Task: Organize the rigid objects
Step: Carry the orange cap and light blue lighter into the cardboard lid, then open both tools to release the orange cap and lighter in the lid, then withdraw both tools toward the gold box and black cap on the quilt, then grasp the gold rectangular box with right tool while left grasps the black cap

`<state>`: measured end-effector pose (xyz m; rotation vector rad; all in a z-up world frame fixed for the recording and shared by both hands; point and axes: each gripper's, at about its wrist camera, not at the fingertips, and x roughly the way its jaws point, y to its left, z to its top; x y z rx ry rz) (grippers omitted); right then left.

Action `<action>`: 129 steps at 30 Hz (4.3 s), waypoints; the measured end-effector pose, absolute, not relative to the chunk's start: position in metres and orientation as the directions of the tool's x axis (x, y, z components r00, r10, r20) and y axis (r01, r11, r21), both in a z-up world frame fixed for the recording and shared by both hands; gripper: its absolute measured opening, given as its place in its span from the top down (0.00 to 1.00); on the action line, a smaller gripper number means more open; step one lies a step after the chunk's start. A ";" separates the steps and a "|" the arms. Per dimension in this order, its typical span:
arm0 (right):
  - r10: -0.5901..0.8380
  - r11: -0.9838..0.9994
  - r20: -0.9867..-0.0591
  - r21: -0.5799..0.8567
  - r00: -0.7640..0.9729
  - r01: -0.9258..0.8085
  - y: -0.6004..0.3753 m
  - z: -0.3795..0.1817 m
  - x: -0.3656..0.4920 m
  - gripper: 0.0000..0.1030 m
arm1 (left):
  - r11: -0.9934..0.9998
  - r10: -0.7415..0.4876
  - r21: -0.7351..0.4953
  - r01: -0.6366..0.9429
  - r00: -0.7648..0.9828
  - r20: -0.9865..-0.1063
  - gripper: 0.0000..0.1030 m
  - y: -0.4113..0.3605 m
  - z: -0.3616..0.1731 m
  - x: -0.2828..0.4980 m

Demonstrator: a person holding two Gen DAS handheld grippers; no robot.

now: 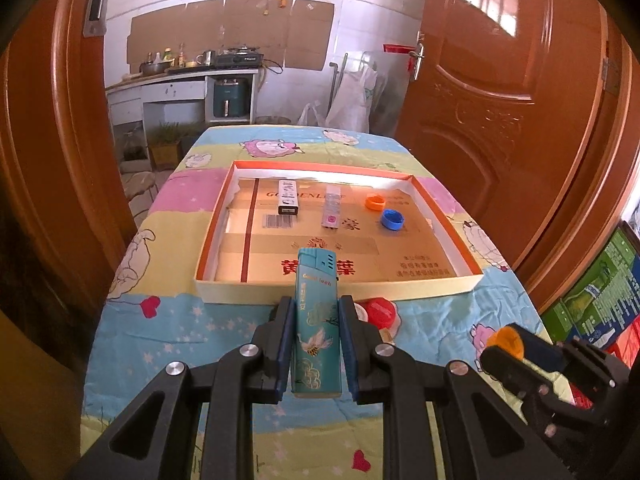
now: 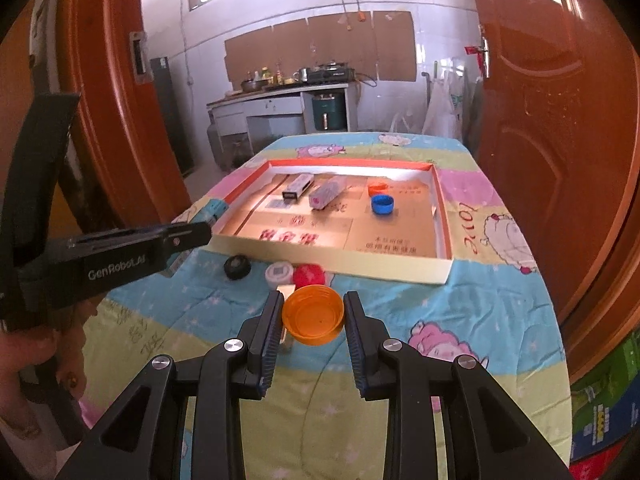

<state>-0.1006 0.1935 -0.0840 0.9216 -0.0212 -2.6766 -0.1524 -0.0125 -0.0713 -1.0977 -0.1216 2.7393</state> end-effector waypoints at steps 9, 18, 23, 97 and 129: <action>-0.277 -0.959 -0.593 0.123 -0.756 0.255 0.204 -0.074 -0.135 0.70 | -0.981 0.194 -0.147 -0.128 -0.704 -0.683 0.78 -0.019 -0.069 -0.179; -0.260 -0.963 -0.595 0.104 -0.761 0.248 0.209 -0.065 -0.172 0.70 | -0.979 0.204 -0.151 -0.138 -0.690 -0.694 0.78 -0.015 -0.066 -0.213; -0.268 -0.960 -0.594 0.103 -0.758 0.259 0.205 -0.062 -0.195 0.70 | -0.979 0.202 -0.169 -0.116 -0.686 -0.699 0.78 -0.019 -0.069 -0.232; -0.329 -0.936 -0.706 0.158 -0.627 0.314 0.174 -0.118 -0.292 0.53 | -0.989 0.128 -0.138 -0.049 -0.745 -0.655 0.54 -0.045 -0.089 -0.277; -0.358 -0.923 -0.745 0.193 -0.563 0.332 0.152 -0.127 -0.169 0.53 | -0.976 0.203 -0.197 -0.096 -0.732 -0.650 0.54 -0.067 -0.089 -0.168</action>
